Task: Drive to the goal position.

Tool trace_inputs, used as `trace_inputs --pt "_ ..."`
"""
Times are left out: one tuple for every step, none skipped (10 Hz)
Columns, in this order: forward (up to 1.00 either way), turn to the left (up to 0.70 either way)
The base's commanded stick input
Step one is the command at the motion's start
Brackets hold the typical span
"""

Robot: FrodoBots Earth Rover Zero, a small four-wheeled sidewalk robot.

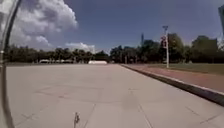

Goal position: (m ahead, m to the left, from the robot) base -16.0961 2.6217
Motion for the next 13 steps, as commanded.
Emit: trace_inputs --pt "0.85 0.00" --pt "0.85 0.00" --pt "0.85 0.00" --pt "0.85 0.00" --pt "0.85 0.00" --pt "0.85 0.00" --pt "0.85 0.00" --pt "0.85 0.00" --pt "0.85 0.00" --pt "0.85 0.00" --pt "0.85 -0.06" --pt "0.85 -0.32" --pt "0.85 -0.31"
